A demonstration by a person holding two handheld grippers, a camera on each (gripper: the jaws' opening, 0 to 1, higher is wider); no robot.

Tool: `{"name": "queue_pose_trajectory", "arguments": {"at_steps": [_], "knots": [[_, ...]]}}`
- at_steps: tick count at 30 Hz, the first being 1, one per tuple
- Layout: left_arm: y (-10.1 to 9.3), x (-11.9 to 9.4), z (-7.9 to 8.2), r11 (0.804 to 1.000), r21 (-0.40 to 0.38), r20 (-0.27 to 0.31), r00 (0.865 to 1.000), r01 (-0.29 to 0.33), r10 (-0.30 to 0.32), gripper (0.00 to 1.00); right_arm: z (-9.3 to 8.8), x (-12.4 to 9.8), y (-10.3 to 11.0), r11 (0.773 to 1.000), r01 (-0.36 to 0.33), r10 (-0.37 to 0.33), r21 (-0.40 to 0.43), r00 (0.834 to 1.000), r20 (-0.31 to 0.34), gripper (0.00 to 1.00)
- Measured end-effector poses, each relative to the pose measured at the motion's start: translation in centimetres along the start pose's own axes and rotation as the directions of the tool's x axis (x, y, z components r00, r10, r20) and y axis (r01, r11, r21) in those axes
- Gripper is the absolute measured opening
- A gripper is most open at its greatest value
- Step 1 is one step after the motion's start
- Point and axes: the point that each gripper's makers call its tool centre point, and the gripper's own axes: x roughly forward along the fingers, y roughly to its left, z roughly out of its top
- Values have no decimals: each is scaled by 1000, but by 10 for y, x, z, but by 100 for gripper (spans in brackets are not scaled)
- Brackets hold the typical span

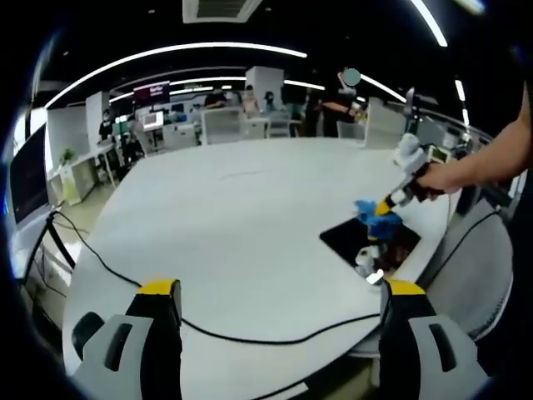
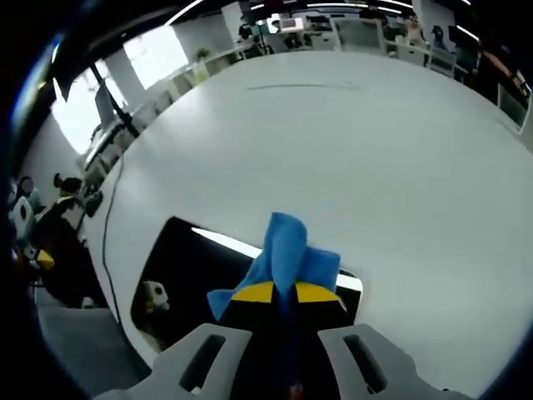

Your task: Wipe the mirror surface with the cleaning cloth until all visible marks leave the cleaned area.

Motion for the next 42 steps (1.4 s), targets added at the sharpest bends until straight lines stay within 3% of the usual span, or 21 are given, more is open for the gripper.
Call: {"name": "queue_pose_trajectory", "arguments": {"at_steps": [6, 17, 31, 42], "knots": [[6, 0, 1, 1000, 2, 1, 1000, 4, -4, 100, 7, 9, 24, 998, 6, -7, -60, 1000, -21, 2], [3, 5, 5, 1000, 9, 6, 1000, 20, -20, 100, 17, 22, 52, 999, -36, 35, -21, 999, -31, 2], [-2, 5, 2, 1000, -5, -1, 1000, 29, -29, 100, 34, 49, 122, 990, -116, 112, -86, 993, -45, 2], [3, 2, -2, 1000, -23, 1, 1000, 12, -12, 100, 36, 51, 126, 987, -133, 130, -90, 991, -34, 1]]}}
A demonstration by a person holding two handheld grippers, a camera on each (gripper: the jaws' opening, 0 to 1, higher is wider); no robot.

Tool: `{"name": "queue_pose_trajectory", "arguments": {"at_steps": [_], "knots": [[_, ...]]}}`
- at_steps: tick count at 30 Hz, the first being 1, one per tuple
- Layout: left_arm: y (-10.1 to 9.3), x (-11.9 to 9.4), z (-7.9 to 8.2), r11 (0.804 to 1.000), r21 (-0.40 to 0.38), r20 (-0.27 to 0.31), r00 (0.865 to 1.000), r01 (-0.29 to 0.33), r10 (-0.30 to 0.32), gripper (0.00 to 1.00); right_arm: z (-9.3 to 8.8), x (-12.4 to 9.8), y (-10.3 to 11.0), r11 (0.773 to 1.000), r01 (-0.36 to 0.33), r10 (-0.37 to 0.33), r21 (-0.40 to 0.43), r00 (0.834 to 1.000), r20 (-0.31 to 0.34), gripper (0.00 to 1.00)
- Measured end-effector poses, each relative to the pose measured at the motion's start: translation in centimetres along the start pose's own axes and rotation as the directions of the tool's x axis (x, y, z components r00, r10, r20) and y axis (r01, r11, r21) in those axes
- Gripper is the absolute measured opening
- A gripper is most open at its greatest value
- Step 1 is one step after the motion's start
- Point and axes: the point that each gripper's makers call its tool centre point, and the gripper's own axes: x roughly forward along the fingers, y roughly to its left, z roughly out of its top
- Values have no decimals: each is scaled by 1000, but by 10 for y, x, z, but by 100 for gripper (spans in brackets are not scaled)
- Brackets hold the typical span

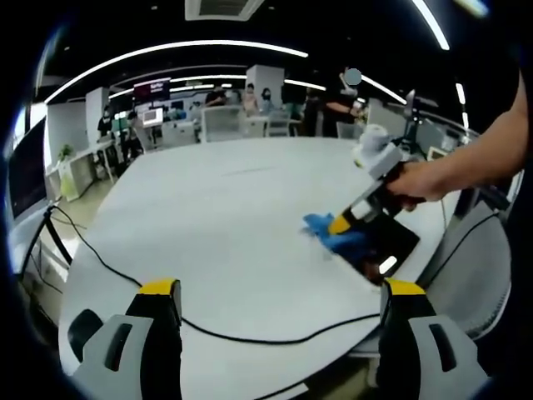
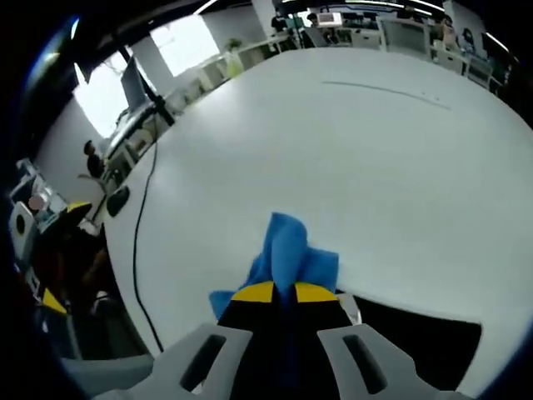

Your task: Wipe the mirror surface with the cleaning cloth until all visible marks leave the cleaned area.

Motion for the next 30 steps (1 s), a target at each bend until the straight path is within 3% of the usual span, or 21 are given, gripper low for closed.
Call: {"name": "queue_pose_trajectory", "arguments": {"at_steps": [8, 22, 26, 30], "knots": [[0, -1, 6, 1000, 9, 17, 1000, -11, 11, 100, -1, -2, 2, 1000, 4, -4, 5, 1000, 2, 2], [-8, 0, 10, 1000, 5, 30, 1000, -6, 6, 100, -28, -14, 19, 999, -18, 17, -36, 1000, -12, 2], [-14, -1, 6, 1000, 17, 18, 1000, 3, -3, 100, -32, -15, 21, 997, 6, -5, -75, 1000, 15, 1], [-16, -4, 9, 1000, 23, 24, 1000, 5, -5, 100, -34, -17, 22, 998, 5, -4, -61, 1000, 19, 2]]}}
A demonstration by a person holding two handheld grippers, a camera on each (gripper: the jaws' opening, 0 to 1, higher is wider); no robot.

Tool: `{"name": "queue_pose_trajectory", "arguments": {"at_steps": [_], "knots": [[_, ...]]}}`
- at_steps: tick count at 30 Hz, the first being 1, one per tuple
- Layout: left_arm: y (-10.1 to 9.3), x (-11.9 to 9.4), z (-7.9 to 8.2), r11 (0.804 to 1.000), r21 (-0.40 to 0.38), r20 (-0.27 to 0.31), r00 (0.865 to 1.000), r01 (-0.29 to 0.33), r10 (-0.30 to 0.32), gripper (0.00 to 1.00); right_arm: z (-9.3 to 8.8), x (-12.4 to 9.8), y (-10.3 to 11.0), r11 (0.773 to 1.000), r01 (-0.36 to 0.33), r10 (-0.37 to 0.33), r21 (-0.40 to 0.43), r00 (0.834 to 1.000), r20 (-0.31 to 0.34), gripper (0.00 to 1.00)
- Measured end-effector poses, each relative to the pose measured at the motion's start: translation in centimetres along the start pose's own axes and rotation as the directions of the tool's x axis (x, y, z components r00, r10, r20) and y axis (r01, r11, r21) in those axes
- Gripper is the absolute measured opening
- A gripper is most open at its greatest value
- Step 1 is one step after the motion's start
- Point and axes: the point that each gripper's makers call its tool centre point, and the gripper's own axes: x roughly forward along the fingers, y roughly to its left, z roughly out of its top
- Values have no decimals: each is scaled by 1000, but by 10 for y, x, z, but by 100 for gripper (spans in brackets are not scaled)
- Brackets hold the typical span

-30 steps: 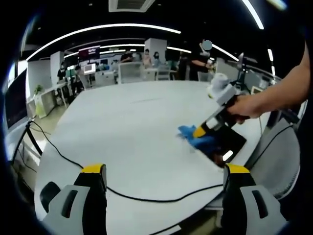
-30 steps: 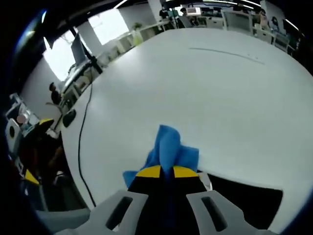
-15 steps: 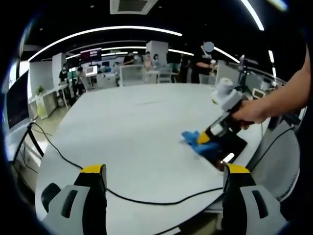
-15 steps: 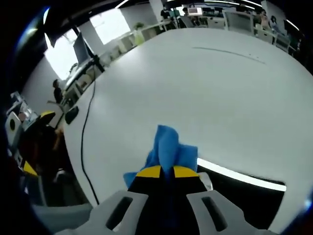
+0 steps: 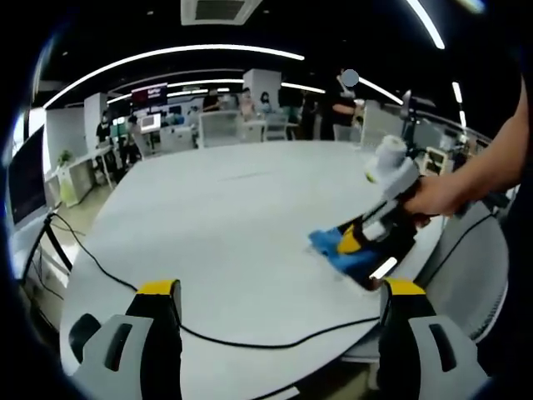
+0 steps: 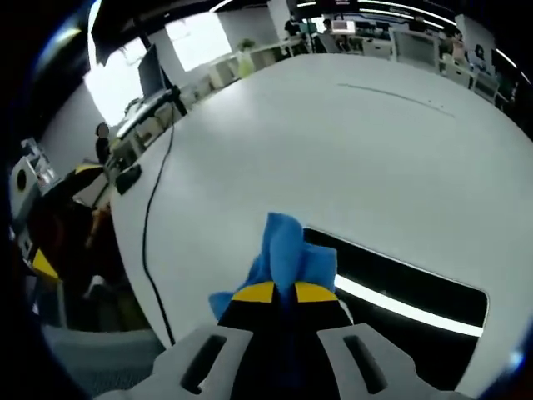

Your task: Wipe the mirror surface with the cleaning cloth until all visible marks leave the cleaned area.

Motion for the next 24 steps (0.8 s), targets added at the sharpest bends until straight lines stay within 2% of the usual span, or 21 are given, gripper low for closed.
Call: {"name": "queue_pose_trajectory", "arguments": {"at_steps": [4, 8, 12, 21, 24], "knots": [[-3, -5, 0, 1000, 9, 0, 1000, -1, 1, 100, -3, -2, 3, 1000, -11, 11, 19, 1000, -13, 2], [-4, -9, -7, 1000, 12, -10, 1000, -1, 1, 100, -4, -1, 2, 1000, -17, 17, -24, 1000, 16, 2], [-5, -11, -11, 1000, 16, -22, 1000, -5, 5, 100, -4, 0, 1, 1000, -22, 23, -23, 999, 35, 1], [-10, -8, -8, 1000, 25, -19, 1000, -15, 16, 100, -6, -5, -7, 998, -27, 29, -51, 999, 33, 1], [-13, -5, -5, 1000, 25, -11, 1000, -10, 10, 100, -9, -9, -14, 1000, -20, 21, -13, 999, 29, 1]]}}
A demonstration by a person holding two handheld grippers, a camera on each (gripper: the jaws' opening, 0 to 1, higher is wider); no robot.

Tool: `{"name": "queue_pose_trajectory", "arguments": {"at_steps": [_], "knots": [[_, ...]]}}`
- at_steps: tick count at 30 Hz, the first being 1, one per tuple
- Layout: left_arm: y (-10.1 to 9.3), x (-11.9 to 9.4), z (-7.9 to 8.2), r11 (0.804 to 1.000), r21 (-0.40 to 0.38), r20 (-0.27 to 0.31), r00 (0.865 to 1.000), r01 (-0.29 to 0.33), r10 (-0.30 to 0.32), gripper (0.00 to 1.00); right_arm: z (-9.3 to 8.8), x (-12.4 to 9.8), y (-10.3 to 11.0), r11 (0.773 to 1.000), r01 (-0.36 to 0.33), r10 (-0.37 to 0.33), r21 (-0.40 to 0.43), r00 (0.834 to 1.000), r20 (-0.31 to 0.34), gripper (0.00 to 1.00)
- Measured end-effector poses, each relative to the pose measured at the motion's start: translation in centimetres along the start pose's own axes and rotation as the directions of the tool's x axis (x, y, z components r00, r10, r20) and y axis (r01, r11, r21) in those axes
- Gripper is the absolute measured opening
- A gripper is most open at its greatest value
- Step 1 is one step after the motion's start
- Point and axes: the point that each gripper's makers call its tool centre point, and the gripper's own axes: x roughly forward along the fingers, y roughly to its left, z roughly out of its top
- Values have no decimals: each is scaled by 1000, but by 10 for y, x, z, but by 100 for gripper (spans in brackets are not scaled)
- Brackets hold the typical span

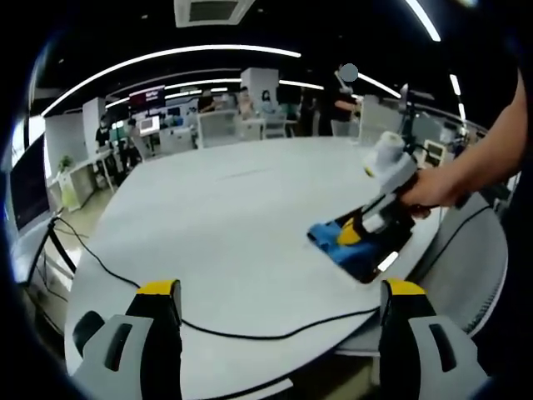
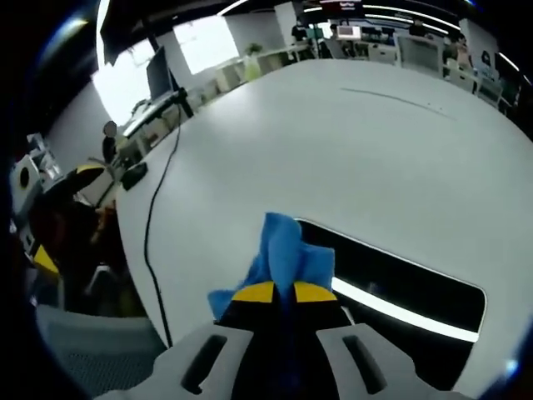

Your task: Wipe the mirror surface with the cleaning cloth until all visible marks leave the cleaned area.

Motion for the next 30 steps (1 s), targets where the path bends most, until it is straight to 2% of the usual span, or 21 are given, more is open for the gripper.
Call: {"name": "queue_pose_trajectory", "arguments": {"at_steps": [5, 9, 12, 16, 21, 24, 25, 30], "knots": [[-4, 4, 4, 1000, -7, 11, 1000, 0, 1, 100, -7, -9, -13, 999, 12, -12, 36, 1000, -13, 1], [-9, 8, 6, 1000, -3, 17, 1000, 6, -6, 100, -13, -16, -25, 999, 14, -14, 34, 1000, -10, 1], [-10, 9, 6, 1000, 2, 14, 1000, 7, -7, 100, -17, -22, -33, 999, 22, -22, 30, 1000, -12, 1], [-8, 8, 5, 1000, -5, 20, 1000, 2, -1, 100, -23, -30, -46, 997, 34, -34, 71, 999, -4, 1], [-10, 8, 3, 1000, -13, 17, 1000, 5, -5, 100, -30, -40, -59, 997, 53, -52, 63, 999, -16, 1], [-10, 8, 3, 1000, -22, 19, 1000, 12, -11, 100, -34, -44, -69, 992, 62, -60, 110, 998, -23, 1], [-8, 9, 3, 1000, -27, 26, 1000, 14, -13, 100, -36, -47, -72, 984, 69, -64, 166, 997, -33, 1], [-2, 8, 8, 999, -42, 37, 999, 7, -5, 100, -40, -53, -82, 984, 83, -78, 155, 996, -40, 1]]}}
